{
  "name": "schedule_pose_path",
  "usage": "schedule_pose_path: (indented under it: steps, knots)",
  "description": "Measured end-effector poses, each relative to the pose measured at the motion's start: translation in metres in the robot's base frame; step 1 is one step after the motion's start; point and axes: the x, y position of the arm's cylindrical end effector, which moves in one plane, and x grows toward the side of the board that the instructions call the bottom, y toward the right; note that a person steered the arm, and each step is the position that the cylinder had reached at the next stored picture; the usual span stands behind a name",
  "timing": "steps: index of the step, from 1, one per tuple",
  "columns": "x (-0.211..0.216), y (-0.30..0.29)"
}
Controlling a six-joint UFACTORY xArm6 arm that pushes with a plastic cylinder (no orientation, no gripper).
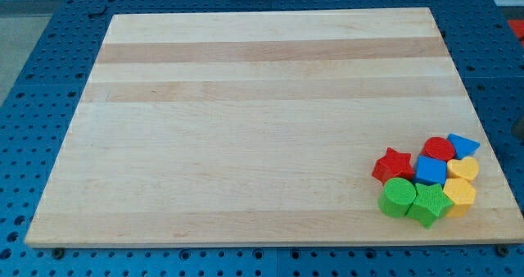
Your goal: Separate the red circle from the group of blocks
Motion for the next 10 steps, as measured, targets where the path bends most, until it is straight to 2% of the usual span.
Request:
schedule_pose_path:
  steps: [6, 10]
  knots:
    - [0.020, -0.011]
    - [0.019, -0.178]
